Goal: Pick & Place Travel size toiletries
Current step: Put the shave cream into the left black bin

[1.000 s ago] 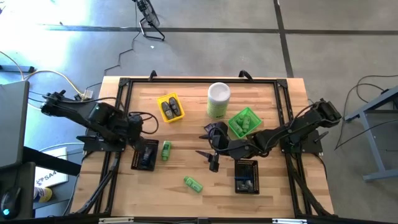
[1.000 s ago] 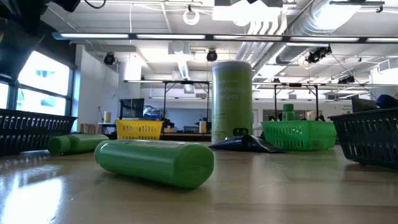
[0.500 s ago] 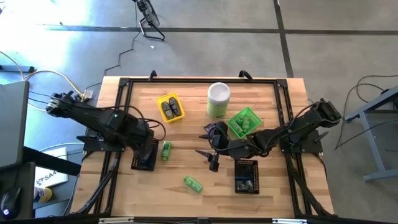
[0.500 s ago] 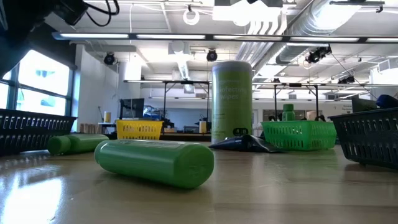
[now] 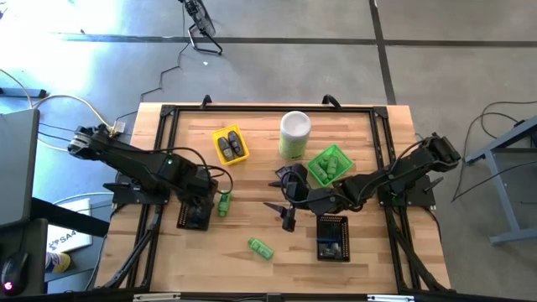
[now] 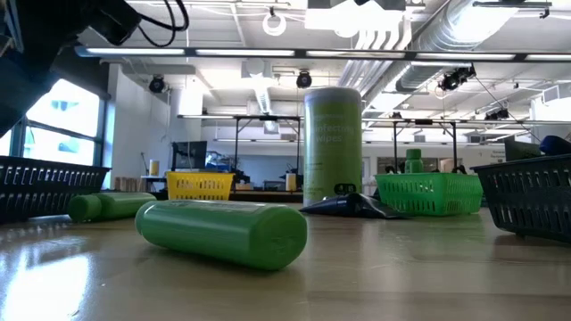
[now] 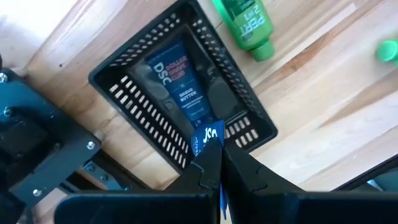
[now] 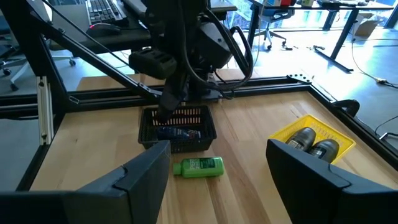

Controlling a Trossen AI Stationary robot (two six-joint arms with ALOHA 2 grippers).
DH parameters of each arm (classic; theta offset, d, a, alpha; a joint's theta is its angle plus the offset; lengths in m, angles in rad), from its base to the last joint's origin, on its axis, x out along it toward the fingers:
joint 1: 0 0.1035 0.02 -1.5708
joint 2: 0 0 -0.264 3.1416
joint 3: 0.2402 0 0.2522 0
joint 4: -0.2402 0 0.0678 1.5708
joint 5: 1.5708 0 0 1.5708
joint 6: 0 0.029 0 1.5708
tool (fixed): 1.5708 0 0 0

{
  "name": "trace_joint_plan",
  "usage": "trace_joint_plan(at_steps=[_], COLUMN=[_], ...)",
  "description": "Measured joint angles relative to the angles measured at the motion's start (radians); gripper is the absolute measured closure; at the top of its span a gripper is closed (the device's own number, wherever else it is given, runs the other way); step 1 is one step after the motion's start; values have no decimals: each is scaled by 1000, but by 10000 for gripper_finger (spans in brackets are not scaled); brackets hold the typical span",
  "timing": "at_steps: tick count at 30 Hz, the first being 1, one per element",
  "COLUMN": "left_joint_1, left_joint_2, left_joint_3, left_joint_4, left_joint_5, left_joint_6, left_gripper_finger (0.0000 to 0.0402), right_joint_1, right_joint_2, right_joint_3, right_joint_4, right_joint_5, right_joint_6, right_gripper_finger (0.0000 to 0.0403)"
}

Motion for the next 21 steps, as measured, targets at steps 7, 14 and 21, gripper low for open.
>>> trace_joint_plan(at_steps=[7, 14, 21], left_joint_1=[0, 0, 0], left_joint_2=[22, 21, 21], left_joint_3=[0, 0, 0], left_joint_4=[-8, -6, -28], left_joint_5=[9, -5, -13], left_joint_6=[3, 19, 19], left_gripper_finger=[401, 363, 294], right_joint_1=[0, 0, 0], right_joint_2=[0, 0, 0], right_joint_3=[0, 0, 0], right_joint_4=[0, 0, 0], right_joint_5=[0, 0, 0], right_joint_6=[0, 0, 0], right_gripper_finger=[144, 144, 144])
